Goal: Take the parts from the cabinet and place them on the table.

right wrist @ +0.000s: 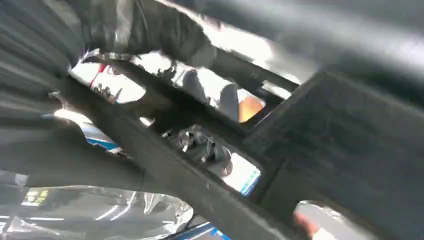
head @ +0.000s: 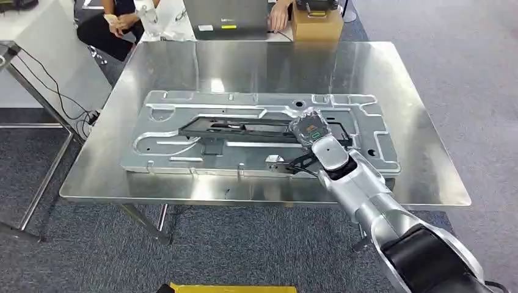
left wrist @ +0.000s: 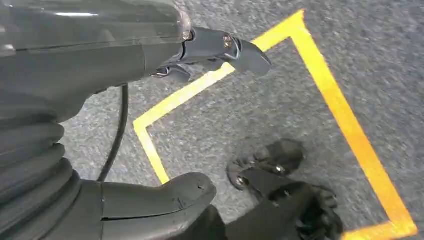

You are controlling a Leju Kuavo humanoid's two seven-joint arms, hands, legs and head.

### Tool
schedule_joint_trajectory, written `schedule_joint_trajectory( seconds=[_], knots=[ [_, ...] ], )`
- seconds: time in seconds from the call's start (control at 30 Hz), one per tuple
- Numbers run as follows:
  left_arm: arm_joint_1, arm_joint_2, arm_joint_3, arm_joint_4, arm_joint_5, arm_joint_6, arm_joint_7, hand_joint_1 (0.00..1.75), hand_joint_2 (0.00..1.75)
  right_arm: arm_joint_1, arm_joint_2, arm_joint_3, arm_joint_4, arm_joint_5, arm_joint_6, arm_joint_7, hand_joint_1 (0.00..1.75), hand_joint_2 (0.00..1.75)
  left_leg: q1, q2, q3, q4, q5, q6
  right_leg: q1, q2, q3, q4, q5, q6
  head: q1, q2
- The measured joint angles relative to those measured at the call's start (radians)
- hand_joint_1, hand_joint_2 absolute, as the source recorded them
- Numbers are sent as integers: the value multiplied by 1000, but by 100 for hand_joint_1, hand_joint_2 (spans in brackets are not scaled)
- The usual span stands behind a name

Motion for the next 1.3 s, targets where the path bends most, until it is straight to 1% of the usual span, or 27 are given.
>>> schedule_joint_trajectory(
  seconds=[0.03, 0.1, 0.13, 0.2, 0.23, 0.27, 0.3, 0.33, 0.4, 0.43, 0.53, 0.6, 0.63, 0.7, 0.73, 0.77, 0.8, 0.83, 0.9, 0.93, 0.97, 1.07, 1.1, 1.17, 1.23, 1.27, 1.3],
  knots=[
    [3, 2, 0, 0, 0, -1, 1, 0, 0, 16, -11, -2, 7, -6, -15, 0, 0, 175, -1, 0, 2, 1, 2, 3, 0, 0, 5, -4, 2, 7, 0, 0],
    [6, 1, 0, 0, 11, -2, -4, 0, 0, 38, -33, -10, 18, -16, -32, 0, 0, 175, 8, 3, 12, -19, 17, 17, -1, -1, 2, 12, -13, 18, 0, 0],
    [6, 2, 0, 0, 13, -2, -6, 0, 0, 46, -41, -17, 23, -20, -42, 1, 0, 175, 8, 3, 13, -20, 17, 24, 0, -4, -19, 54, -45, 20, 1, 0],
    [7, 2, 0, 0, 20, -3, -8, 0, 0, 69, -58, -26, 33, -25, -60, 1, 0, 175, 5, 4, 13, -20, 15, 31, -2, -5, -94, 208, -118, 25, 0, 0],
    [7, 3, 0, 0, 20, -6, -9, 0, 0, 77, -65, -34, 34, -30, -67, 1, 0, 175, 3, 4, 13, -20, 14, 32, -2, -5, -132, 281, -141, 26, 0, 0],
    [7, 3, 0, 0, 20, -7, -9, 0, 0, 81, -68, -42, 37, -32, -69, 2, 0, 175, 2, 4, 14, -19, 13, 33, -1, -6, -146, 305, -138, 26, 0, 0],
    [7, 3, 0, 0, 21, -8, -9, 0, 0, 82, -70, -48, 38, -34, -71, 2, 0, 175, 0, 4, 17, -19, 12, 34, -1, -7, -134, 278, -113, 24, 0, 0],
    [7, 3, 0, 0, 21, -8, -10, 0, 0, 82, -72, -52, 39, -36, -72, 2, 0, 175, -2, 3, 20, -19, 10, 33, 0, -7, -100, 214, -75, 20, 0, 0],
    [8, 3, 0, 0, 21, -10, -10, 0, 0, 78, -75, -64, 40, -37, -73, 2, 0, 175, -4, 2, 27, -19, 7, 33, 8, -9, 9, 20, -2, 0, 0, 0],
    [8, -1, 0, 1, 21, -10, -10, 0, 0, 76, -75, -69, 40, -37, -73, 2, 0, 175, -8, 1, 28, -17, 4, 28, 13, -12, 24, -14, -10, -7, -1, 0],
    [8, -1, 0, 1, 21, -11, -10, 0, 0, 75, -76, -77, 40, -39, -75, 2, 0, 175, -1, 0, 32, -20, 3, 13, 20, -11, 26, -21, -3, -11, 1, 0],
    [8, 0, 0, 1, 21, -11, -8, 0, 0, 77, -76, -88, 40, -40, -78, 2, 0, 175, -2, 1, 33, -8, -8, 5, 4, -14, 44, -46, 12, -14, 0, 0],
    [7, 0, 0, 1, 22, -11, -8, 0, 0, 79, -76, -90, 40, -40, -78, 2, 0, 175, -2, 2, 19, 25, -36, -3, 2, -14, 49, -53, 14, -19, -1, 0],
    [8, 0, 0, 1, 23, -11, -4, 0, 0, 81, -76, -92, 41, -39, -79, 0, 0, 175, 7, 2, -50, 173, -119, -16, 2, -16, 45, -54, 15, -22, -2, 0],
    [11, 0, 0, 1, 23, -8, -2, 0, 0, 83, -75, -94, 42, -36, -79, -1, 0, 175, 14, 2, -84, 246, -148, -22, 2, -16, 44, -53, 15, -21, -1, 0],
    [13, 0, 0, 1, 24, -5, -2, 0, 0, 86, -75, -95, 43, -33, -79, -1, 0, 175, 20, 2, -105, 289, -156, -29, 0, -16, 43, -52, 15, -20, -2, 0],
    [15, 1, 0, 1, 25, -4, -1, 0, 0, 90, -75, -95, 44, -30, -79, -2, 0, 175, 26, 2, -98, 276, -136, -35, -3, -15, 42, -50, 18, -15, -1, 0],
    [15, 2, 0, 1, 27, -4, -1, 0, 0, 90, -74, -95, 44, -26, -81, -2, 0, 175, 31, 2, -70, 220, -102, -41, -7, -15, 40, -46, 19, -11, -2, 0],
    [14, 3, 0, 1, 32, -5, -1, 0, 0, 88, -71, -96, 44, -19, -87, -3, 0, 175, 46, 3, 24, 39, -20, -57, -17, -14, 34, -29, 13, 3, -1, 0],
    [13, 1, 0, 2, 35, -7, -3, 0, 0, 86, -71, -98, 45, -16, -90, -3, 0, 175, 45, -1, 37, 1, -28, -64, -13, -12, 26, -17, 9, 14, -2, 0],
    [14, -1, 0, 2, 39, -8, -5, 0, 0, 85, -71, -103, 45, -12, -91, -4, 0, 175, 40, -11, 37, 0, -15, -43, -12, -8, 21, -8, 8, 21, -1, 0],
    [13, 0, 0, 2, 41, -8, -6, 0, 0, 94, -69, -105, 45, -7, -95, -7, 0, 175, 32, -6, 28, 9, -8, -17, -17, -1, 19, -19, 23, 44, -1, 0],
    [12, 0, 0, 2, 41, -8, -7, 0, 0, 95, -69, -108, 45, -7, -95, -7, 0, 175, 34, 0, 23, 1, 2, -2, -22, 0, 14, -16, 15, 48, 0, 0],
    [10, 0, 0, 2, 41, -8, -10, 0, 0, 97, -69, -113, 45, -3, -94, -9, 0, 175, 28, 5, 8, -2, 15, 15, -23, -9, -23, 72, -76, 46, -1, 0],
    [10, 0, 1, 2, 41, -8, -10, 0, 0, 98, -68, -113, 45, 0, -93, -10, 0, 175, 19, 8, -14, -1, 28, 22, -20, -9, -87, 247, -174, 47, 0, 0],
    [10, 0, 0, 2, 41, -9, -11, 0, 0, 98, -69, -113, 45, 1, -93, -10, 0, 175, 14, 10, -23, -1, 35, 25, -17, -9, -99, 298, -192, 44, 0, 0],
    [10, 0, 1, 2, 42, -10, -11, 0, 0, 98, -69, -113, 45, 3, -93, -11, 0, 175, 9, 10, -32, -1, 42, 26, -14, -9, -86, 302, -188, 38, 0, 0]
  ],
)
